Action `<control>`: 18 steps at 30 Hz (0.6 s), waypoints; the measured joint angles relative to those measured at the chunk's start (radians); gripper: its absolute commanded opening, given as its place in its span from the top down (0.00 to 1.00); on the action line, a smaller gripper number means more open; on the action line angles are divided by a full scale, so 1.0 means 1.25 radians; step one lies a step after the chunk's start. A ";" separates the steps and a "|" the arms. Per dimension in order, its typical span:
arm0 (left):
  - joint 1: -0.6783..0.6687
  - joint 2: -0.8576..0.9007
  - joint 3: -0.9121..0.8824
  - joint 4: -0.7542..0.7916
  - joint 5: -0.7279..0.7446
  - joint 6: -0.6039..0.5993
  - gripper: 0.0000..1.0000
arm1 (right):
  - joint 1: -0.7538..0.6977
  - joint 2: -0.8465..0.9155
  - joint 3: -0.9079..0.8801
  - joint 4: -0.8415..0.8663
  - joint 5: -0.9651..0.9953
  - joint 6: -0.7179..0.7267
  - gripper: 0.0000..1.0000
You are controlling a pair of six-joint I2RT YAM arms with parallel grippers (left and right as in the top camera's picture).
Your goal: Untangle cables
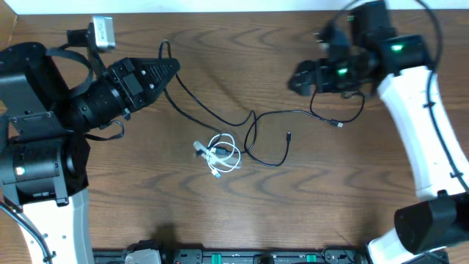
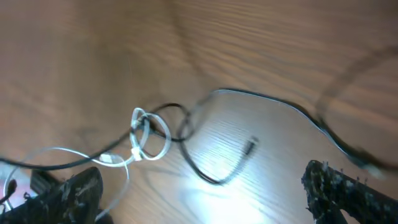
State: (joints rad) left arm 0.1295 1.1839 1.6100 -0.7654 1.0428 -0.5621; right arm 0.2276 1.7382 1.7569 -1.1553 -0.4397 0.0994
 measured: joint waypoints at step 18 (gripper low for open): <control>-0.060 0.000 0.000 0.022 0.041 -0.086 0.93 | 0.304 0.036 -0.001 0.118 -0.022 -0.199 0.01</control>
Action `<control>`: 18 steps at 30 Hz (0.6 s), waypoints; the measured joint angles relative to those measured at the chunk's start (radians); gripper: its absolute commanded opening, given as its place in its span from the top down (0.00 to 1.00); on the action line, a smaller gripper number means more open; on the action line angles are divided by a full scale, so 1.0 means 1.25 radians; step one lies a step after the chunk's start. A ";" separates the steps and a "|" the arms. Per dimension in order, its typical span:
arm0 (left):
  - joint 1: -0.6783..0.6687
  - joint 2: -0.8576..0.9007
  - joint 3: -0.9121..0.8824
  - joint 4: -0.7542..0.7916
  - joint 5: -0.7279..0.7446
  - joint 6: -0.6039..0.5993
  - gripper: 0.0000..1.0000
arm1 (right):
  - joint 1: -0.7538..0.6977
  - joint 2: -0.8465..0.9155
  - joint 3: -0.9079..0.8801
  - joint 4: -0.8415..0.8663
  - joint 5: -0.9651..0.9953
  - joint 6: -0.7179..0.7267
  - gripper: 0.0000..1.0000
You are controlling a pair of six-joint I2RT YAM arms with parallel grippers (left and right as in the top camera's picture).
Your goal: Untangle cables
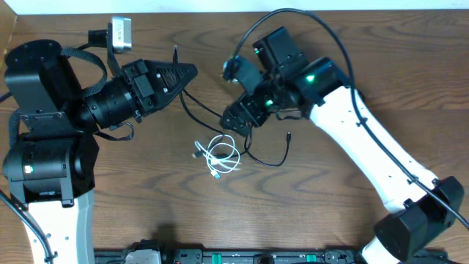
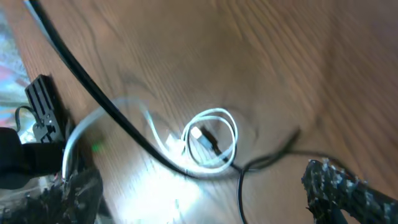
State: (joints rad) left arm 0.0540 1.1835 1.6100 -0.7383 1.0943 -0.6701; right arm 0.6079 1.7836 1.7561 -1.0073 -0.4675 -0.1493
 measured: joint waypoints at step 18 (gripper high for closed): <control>0.000 0.000 0.000 -0.129 -0.145 -0.011 0.92 | -0.008 0.113 -0.006 0.060 -0.034 0.063 0.99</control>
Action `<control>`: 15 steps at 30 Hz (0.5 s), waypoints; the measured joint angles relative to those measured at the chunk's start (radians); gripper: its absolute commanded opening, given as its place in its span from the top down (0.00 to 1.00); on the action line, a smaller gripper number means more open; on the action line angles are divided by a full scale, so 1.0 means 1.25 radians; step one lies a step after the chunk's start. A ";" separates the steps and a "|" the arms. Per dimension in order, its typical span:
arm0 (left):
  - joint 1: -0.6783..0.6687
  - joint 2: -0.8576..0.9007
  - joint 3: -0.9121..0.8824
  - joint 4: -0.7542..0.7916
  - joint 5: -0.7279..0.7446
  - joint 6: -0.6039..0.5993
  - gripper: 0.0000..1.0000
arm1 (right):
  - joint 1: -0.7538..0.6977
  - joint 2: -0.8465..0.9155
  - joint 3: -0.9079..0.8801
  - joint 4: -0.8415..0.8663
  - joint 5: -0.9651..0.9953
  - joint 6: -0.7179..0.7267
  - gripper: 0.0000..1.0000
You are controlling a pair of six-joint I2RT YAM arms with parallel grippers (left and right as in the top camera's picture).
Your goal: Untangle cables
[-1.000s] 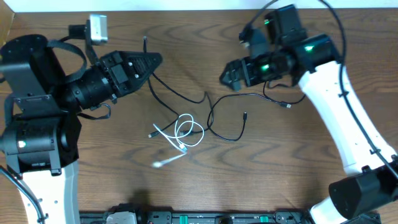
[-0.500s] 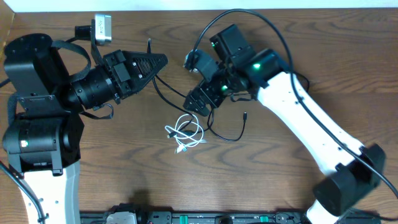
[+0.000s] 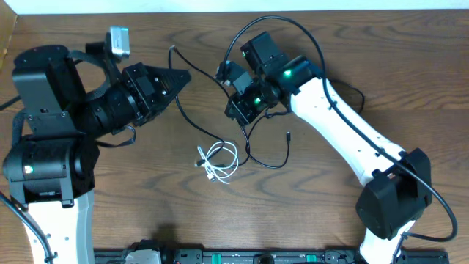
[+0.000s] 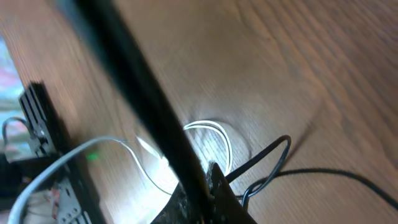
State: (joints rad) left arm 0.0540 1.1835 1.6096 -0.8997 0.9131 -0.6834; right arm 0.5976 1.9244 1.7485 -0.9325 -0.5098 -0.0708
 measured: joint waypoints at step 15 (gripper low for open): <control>0.000 0.053 0.000 -0.245 -0.390 0.001 0.42 | -0.088 -0.255 0.000 0.014 -0.003 0.184 0.99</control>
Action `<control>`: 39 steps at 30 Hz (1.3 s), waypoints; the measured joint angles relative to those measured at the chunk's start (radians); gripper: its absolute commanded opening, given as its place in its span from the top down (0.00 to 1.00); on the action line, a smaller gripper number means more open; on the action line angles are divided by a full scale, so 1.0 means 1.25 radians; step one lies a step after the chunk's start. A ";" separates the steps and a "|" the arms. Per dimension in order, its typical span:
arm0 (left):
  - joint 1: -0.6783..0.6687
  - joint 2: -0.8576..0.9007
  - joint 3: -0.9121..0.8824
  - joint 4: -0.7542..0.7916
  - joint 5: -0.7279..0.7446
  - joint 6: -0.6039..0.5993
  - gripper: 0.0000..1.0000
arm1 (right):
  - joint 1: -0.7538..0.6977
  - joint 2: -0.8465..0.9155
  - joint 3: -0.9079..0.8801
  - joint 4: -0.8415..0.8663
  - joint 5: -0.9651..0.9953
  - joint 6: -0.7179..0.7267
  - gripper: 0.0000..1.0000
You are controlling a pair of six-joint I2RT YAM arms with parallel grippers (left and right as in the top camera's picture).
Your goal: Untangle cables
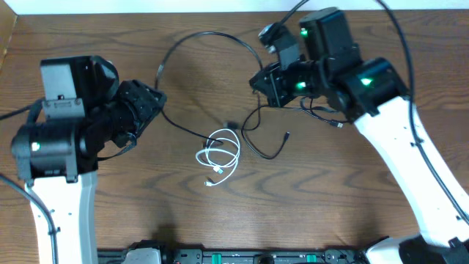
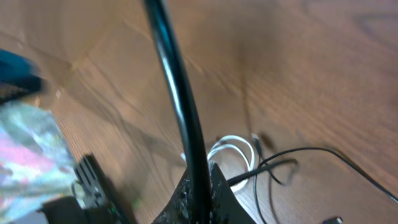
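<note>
A black cable [image 1: 212, 35] arches across the back of the table between both grippers. My right gripper [image 1: 262, 79] is shut on it, and in the right wrist view the black cable [image 2: 186, 118] runs up out of the closed right gripper [image 2: 199, 186]. My left gripper [image 1: 154, 94] appears shut on the cable's other stretch, which trails over the table to the middle. A white cable [image 1: 220, 154] lies coiled at the centre, also seen as the white cable [image 2: 233, 152]. The black cable's loose loop [image 1: 265, 143] lies beside the coil.
More black cable loops [image 1: 322, 110] with a small connector [image 1: 338, 125] lie under the right arm. The wooden table [image 1: 330, 213] extends bare toward the front. The left arm's body [image 1: 58, 139] fills the left side.
My right gripper, still shut on the black cable, moved right and toward the back. The left arm drew back to the left. The cable now arches wide between them; the white coil stayed.
My right gripper was open at the back right, away from the tangle. Then it hung open over the cables at the centre. Then it was shut on the black cable near the left gripper. Now the two grippers stand farther apart with the cable spread between them.
</note>
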State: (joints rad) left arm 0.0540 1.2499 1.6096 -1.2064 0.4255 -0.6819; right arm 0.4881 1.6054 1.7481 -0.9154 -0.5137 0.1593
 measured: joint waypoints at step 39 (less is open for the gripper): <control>-0.044 0.089 0.000 0.006 0.101 -0.045 0.41 | -0.051 -0.164 0.002 0.148 -0.212 -0.021 0.99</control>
State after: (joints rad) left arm -0.0006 1.3609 1.6096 -1.1992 0.5518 -0.7383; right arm 0.4248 1.4006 1.7504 -0.7300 -0.7788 0.1326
